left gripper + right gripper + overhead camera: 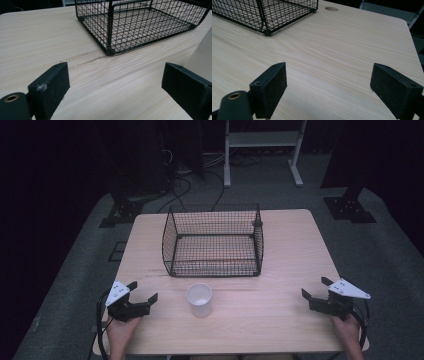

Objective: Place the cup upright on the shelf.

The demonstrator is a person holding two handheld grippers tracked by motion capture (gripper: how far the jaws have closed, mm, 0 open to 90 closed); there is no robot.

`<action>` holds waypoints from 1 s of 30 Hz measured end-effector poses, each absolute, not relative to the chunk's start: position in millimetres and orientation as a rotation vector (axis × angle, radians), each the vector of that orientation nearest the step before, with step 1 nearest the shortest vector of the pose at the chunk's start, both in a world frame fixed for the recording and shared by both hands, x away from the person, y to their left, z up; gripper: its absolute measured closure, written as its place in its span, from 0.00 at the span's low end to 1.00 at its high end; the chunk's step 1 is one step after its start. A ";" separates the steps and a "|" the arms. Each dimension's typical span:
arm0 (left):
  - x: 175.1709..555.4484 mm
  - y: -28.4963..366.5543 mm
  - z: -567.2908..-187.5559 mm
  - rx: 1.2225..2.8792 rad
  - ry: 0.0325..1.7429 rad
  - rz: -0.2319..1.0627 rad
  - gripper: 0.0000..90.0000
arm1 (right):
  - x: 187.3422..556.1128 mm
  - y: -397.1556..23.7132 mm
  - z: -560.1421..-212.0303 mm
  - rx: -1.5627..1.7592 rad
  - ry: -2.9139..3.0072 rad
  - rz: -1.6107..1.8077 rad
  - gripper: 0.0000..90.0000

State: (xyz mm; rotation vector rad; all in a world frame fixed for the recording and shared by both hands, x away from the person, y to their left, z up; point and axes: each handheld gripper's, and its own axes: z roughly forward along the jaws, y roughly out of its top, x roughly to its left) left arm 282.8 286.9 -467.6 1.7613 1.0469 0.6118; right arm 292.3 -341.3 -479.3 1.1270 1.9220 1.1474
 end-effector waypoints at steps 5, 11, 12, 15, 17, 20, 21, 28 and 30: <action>282.6 284.5 -467.6 1.767 1.034 0.603 0.07 | 292.3 -341.0 -479.3 1.128 1.921 1.143 0.15; 282.0 276.1 -465.0 1.777 0.998 0.600 0.06 | 292.5 -341.2 -479.3 1.136 1.916 1.143 0.15; 282.1 274.1 -463.8 1.784 0.989 0.602 0.06 | 292.4 -341.2 -479.3 1.135 1.916 1.143 0.15; 282.4 268.9 -460.6 1.785 0.967 0.585 0.06 | 292.5 -341.0 -479.3 1.133 1.919 1.140 0.15; 281.5 264.5 -457.9 1.790 0.950 0.578 0.06 | 292.5 -340.9 -479.3 1.133 1.918 1.139 0.15; 280.6 258.5 -452.8 1.804 0.912 0.570 0.06 | 292.6 -340.8 -479.4 1.134 1.918 1.136 0.15; 280.3 256.6 -451.1 1.813 0.904 0.568 0.06 | 292.6 -340.7 -479.4 1.134 1.918 1.134 0.15; 278.5 248.3 -442.8 1.823 0.846 0.500 0.03 | 292.7 -341.2 -479.3 1.144 1.914 1.135 0.15; 276.5 246.1 -439.2 1.834 0.830 0.498 0.03 | 292.7 -340.9 -479.4 1.140 1.915 1.133 0.15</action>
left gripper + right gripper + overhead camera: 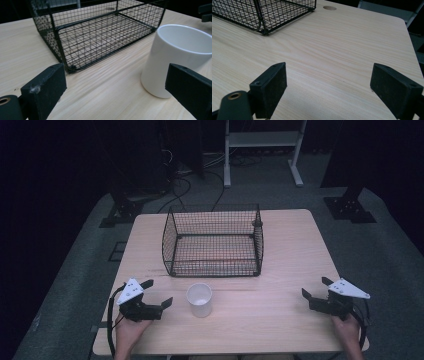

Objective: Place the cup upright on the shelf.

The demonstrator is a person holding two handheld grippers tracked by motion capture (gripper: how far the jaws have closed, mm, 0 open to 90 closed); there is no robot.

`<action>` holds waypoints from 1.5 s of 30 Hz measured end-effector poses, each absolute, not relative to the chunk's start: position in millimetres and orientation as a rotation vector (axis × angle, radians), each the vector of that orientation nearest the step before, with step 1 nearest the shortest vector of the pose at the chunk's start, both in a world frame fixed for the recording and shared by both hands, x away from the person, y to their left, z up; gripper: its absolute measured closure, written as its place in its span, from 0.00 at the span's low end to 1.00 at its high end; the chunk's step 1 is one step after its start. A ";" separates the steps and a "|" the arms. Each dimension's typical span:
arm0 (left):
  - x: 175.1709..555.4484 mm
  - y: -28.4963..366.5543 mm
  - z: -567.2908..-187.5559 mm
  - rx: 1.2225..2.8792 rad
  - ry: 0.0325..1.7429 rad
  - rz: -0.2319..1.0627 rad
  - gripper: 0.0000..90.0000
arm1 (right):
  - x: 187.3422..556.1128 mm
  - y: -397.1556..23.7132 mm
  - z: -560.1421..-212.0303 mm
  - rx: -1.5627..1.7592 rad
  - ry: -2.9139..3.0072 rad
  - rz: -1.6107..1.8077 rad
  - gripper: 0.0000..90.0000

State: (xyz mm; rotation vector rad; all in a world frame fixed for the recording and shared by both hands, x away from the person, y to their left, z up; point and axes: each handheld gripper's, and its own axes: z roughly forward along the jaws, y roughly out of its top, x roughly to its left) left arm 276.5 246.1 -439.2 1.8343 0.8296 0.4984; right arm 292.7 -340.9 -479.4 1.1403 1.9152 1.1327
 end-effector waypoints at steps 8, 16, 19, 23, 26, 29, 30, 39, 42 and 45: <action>267.9 234.9 -425.4 1.891 0.727 0.457 0.03 | 292.7 -340.3 -479.4 1.137 1.918 1.124 0.15; 268.7 220.7 -420.5 1.922 0.663 0.420 0.03 | 292.8 -340.7 -479.4 1.141 1.918 1.125 0.15; 269.0 214.7 -419.6 1.937 0.643 0.400 0.02 | 292.8 -340.7 -479.4 1.141 1.918 1.125 0.15; 268.8 206.7 -419.1 1.960 0.620 0.380 0.02 | 292.8 -340.6 -479.4 1.140 1.919 1.125 0.15; 269.2 201.8 -419.4 1.980 0.603 0.363 0.02 | 292.7 -340.5 -479.4 1.137 1.920 1.124 0.15; 269.9 196.6 -420.1 1.999 0.587 0.350 0.02 | 292.7 -340.5 -479.4 1.137 1.920 1.124 0.15; 270.3 194.9 -420.3 2.004 0.583 0.343 0.02 | 292.7 -340.4 -479.5 1.136 1.920 1.123 0.15; 276.6 178.1 -423.0 2.069 0.548 0.298 0.02 | 292.7 -340.5 -479.4 1.137 1.920 1.123 0.15; 279.4 173.3 -425.2 2.090 0.540 0.281 0.02 | 292.5 -340.2 -479.5 1.134 1.921 1.122 0.15; 282.9 168.1 -427.2 2.115 0.550 0.273 0.02 | 292.5 -340.1 -479.5 1.134 1.921 1.122 0.15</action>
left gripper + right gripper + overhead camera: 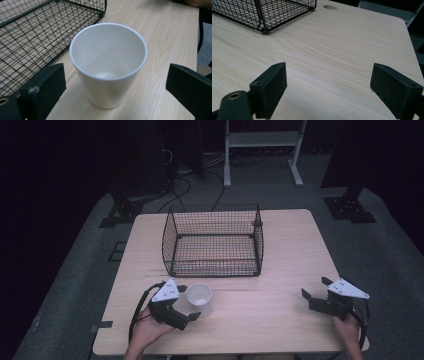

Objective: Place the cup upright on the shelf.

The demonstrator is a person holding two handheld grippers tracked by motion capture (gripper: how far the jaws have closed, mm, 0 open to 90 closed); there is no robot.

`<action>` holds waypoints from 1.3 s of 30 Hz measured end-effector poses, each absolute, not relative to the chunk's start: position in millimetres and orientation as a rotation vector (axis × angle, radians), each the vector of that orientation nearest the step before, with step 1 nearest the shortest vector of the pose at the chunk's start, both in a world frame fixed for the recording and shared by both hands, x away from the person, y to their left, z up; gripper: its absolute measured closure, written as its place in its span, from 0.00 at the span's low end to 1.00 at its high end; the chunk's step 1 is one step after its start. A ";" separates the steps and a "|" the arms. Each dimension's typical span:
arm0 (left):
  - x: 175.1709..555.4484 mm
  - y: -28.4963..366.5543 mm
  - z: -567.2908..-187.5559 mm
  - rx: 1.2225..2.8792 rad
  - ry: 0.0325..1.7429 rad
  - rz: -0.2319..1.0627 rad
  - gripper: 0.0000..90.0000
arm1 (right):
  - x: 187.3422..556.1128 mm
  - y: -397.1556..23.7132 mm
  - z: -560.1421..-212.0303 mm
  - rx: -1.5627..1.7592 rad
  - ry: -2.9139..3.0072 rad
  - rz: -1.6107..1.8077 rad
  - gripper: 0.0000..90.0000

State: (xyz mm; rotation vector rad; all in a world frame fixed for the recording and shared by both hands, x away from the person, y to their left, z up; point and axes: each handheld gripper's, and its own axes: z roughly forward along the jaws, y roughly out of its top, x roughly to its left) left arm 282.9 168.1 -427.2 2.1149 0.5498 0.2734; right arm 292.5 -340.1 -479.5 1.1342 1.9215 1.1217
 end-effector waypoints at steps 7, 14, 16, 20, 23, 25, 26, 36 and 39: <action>289.6 158.8 -429.7 2.149 0.556 0.264 0.04 | 292.4 -339.8 -479.5 1.131 1.924 1.118 0.15; 296.1 150.8 -434.4 2.195 0.557 0.237 0.04 | 292.3 -339.7 -479.5 1.130 1.923 1.119 0.15; 298.2 148.9 -435.4 2.202 0.558 0.228 0.04 | 292.3 -339.7 -479.5 1.129 1.923 1.119 0.15; 302.4 145.6 -436.9 2.218 0.560 0.236 0.04 | 292.3 -339.7 -479.5 1.128 1.924 1.120 0.15; 305.0 144.9 -438.1 2.223 0.562 0.227 0.07 | 292.3 -339.8 -479.5 1.129 1.923 1.121 0.15; 306.4 144.9 -438.6 2.223 0.562 0.206 0.09 | 292.3 -339.8 -479.5 1.129 1.923 1.121 0.15; 306.8 144.8 -438.9 2.223 0.562 0.209 0.11 | 292.3 -339.8 -479.5 1.128 1.923 1.121 0.15; 309.4 145.9 -439.3 2.237 0.554 0.180 0.23 | 292.3 -339.9 -479.5 1.128 1.923 1.122 0.15; 309.4 145.5 -438.0 2.249 0.542 0.171 0.23 | 292.3 -340.0 -479.5 1.129 1.923 1.122 0.15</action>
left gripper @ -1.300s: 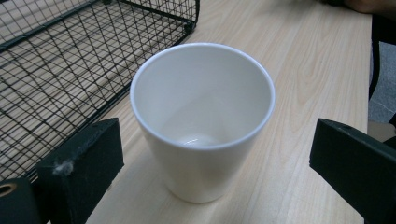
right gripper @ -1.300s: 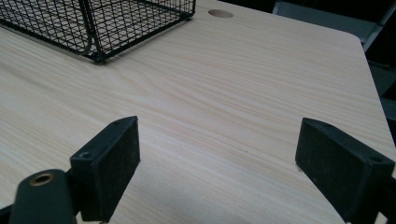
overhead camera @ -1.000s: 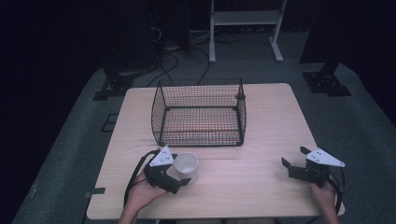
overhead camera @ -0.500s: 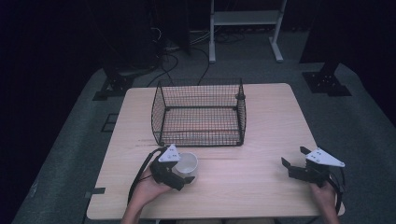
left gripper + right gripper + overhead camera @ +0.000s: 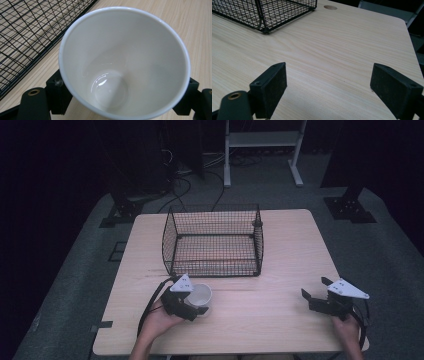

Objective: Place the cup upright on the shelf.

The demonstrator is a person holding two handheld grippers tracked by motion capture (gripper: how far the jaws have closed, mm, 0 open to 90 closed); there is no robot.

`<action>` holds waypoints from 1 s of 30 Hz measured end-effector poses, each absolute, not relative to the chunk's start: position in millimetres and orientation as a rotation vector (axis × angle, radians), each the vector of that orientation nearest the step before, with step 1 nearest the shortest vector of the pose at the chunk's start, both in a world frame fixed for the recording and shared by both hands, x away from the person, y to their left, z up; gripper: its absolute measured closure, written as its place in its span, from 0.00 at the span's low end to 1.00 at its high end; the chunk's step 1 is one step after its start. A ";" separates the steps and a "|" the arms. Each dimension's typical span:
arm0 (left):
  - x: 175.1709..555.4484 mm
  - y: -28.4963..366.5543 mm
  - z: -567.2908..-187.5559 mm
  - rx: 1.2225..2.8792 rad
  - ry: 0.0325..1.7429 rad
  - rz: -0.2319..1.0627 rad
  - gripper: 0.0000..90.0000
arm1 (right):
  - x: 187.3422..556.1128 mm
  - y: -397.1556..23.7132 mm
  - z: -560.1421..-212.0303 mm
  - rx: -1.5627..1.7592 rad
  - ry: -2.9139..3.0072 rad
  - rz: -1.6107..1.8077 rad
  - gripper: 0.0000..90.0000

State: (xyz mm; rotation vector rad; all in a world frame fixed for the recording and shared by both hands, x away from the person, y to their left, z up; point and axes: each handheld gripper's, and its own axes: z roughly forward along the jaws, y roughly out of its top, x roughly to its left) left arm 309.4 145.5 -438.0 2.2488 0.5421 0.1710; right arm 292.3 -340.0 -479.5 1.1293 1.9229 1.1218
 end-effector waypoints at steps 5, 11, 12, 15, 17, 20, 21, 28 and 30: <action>309.3 143.3 -429.3 2.254 0.520 0.183 0.23 | 292.5 -340.3 -479.5 1.133 1.923 1.124 0.15; 312.1 141.0 -417.0 2.247 0.488 0.202 0.23 | 292.5 -340.4 -479.5 1.132 1.924 1.125 0.15; 312.8 140.6 -415.1 2.245 0.484 0.202 0.23 | 292.5 -340.3 -479.4 1.132 1.924 1.125 0.15; 314.5 138.2 -408.3 2.246 0.467 0.210 0.23 | 292.5 -340.4 -479.4 1.133 1.923 1.125 0.15; 315.3 136.8 -404.6 2.241 0.458 0.208 0.23 | 292.5 -340.4 -479.4 1.132 1.923 1.125 0.15; 317.7 135.6 -398.6 2.232 0.439 0.197 0.23 | 292.4 -340.5 -479.4 1.133 1.922 1.126 0.15; 318.6 135.2 -396.9 2.230 0.437 0.193 0.23 | 292.5 -340.5 -479.4 1.133 1.922 1.127 0.15; 322.5 131.8 -391.4 2.228 0.438 0.201 0.23 | 292.6 -340.5 -479.4 1.136 1.921 1.125 0.15; 324.1 131.3 -390.2 2.227 0.439 0.200 0.23 | 292.6 -340.6 -479.5 1.135 1.920 1.126 0.15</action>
